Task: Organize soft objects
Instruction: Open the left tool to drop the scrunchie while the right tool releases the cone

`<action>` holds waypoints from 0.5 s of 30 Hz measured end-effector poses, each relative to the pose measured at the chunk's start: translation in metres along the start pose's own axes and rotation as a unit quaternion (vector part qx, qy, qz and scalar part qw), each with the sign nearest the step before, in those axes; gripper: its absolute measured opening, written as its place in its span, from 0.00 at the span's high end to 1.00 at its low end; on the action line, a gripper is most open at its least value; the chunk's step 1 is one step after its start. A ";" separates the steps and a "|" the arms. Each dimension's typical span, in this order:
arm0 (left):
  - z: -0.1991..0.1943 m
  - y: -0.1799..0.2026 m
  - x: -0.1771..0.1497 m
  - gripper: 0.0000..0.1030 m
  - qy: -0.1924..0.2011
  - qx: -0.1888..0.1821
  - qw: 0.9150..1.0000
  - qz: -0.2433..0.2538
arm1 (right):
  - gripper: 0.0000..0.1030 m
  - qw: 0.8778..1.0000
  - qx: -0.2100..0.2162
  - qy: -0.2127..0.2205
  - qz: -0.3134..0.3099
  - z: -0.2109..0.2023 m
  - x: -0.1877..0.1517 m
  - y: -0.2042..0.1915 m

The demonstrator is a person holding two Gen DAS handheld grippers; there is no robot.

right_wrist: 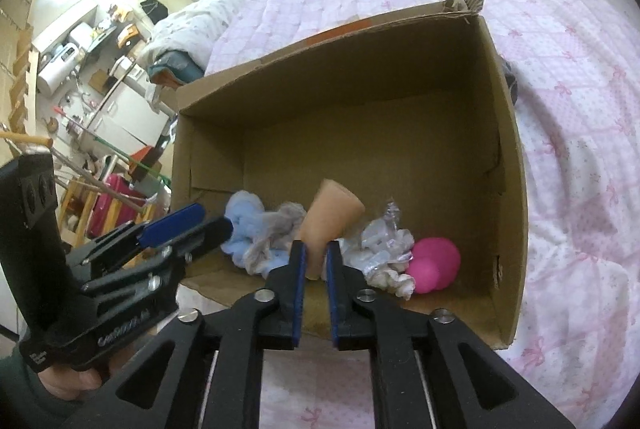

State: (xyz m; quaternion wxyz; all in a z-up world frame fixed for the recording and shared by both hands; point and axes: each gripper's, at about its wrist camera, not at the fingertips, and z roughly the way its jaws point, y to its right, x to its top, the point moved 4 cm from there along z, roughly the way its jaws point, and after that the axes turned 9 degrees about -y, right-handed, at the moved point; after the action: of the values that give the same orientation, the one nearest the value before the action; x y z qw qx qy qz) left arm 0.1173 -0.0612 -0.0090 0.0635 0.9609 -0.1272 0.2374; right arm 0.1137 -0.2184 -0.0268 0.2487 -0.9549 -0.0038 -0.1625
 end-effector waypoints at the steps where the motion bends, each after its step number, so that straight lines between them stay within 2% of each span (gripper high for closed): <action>1: -0.002 -0.001 0.000 0.33 0.002 0.005 1.000 -0.002 | 0.80 1.000 0.006 0.002 0.010 -0.001 0.000 0.003; 2: -0.004 -0.003 0.000 0.33 0.003 0.010 1.000 -0.005 | 0.70 1.000 0.014 0.004 0.022 -0.003 0.001 0.007; 3: -0.008 -0.004 0.001 0.33 0.007 0.014 1.000 -0.010 | 0.51 0.999 0.017 0.008 0.031 -0.004 0.001 0.010; 5: -0.020 -0.009 0.002 0.33 0.026 0.025 0.999 -0.019 | 0.24 0.998 0.020 0.030 0.045 -0.013 0.003 0.013; 9: -0.043 -0.016 0.005 0.33 0.053 0.034 0.997 -0.034 | 0.22 0.997 0.015 0.058 0.043 -0.030 0.005 0.010; 10: -0.051 -0.019 0.005 0.33 0.065 0.040 0.996 -0.040 | 0.19 0.997 0.006 0.065 0.041 -0.035 0.005 0.008; 12: -0.066 -0.023 0.006 0.28 0.086 0.059 0.993 -0.048 | 0.04 0.996 -0.011 0.087 0.028 -0.048 0.006 0.000; 15: -0.081 -0.028 0.004 0.22 0.103 0.064 0.991 -0.058 | 0.00 0.992 -0.030 0.123 0.010 -0.072 0.006 -0.009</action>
State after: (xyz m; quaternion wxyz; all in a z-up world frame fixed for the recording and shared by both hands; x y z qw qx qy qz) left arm 0.0924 -0.0208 0.0626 0.0289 0.9392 -0.0482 0.3387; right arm 0.0962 -0.2448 0.0386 0.2199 -0.9345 0.0411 -0.2768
